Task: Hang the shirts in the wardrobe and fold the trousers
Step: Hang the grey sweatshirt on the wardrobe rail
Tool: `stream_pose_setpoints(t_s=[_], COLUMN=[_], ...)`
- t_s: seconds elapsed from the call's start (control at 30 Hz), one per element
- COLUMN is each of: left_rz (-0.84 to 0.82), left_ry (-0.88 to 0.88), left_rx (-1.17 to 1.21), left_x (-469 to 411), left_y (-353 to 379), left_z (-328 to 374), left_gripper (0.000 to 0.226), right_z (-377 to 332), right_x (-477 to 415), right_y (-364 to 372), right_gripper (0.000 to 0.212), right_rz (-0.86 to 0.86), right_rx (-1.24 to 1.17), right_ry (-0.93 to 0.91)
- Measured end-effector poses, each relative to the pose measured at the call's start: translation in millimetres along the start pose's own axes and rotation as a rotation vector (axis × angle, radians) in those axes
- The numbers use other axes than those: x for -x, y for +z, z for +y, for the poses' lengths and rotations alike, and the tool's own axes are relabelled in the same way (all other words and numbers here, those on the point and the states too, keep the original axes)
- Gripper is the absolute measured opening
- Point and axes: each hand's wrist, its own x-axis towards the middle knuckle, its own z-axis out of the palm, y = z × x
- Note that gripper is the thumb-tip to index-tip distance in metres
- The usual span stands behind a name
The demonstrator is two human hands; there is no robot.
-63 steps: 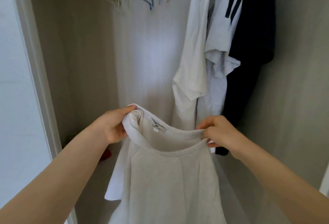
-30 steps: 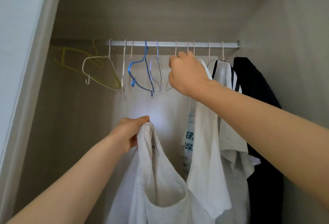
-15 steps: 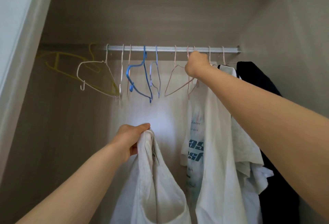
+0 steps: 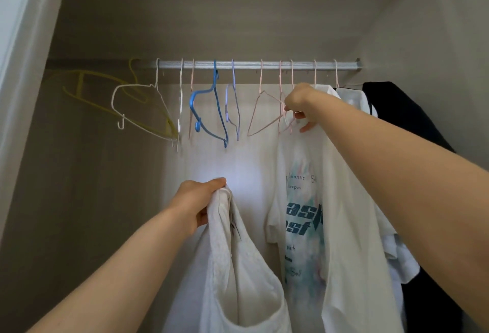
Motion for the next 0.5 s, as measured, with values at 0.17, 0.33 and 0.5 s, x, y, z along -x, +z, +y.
stream_pose_setpoints(t_s=[0.17, 0.33, 0.5], left_rz=[0.003, 0.008, 0.010], left_ry=[0.004, 0.007, 0.006], left_rx=[-0.002, -0.003, -0.009], left_x=[0, -1, 0], left_y=[0, 0, 1], left_z=[0, 0, 1], left_gripper=[0.031, 0.034, 0.034], right_z=[3, 5, 0], right_x=[-8, -9, -6], right_y=[5, 0, -8], right_gripper=[0.018, 0.014, 0.020], right_rz=[0.043, 0.105, 0.199], right_rx=[-0.160, -0.166, -0.056], right_ry=[-0.016, -0.067, -0.151])
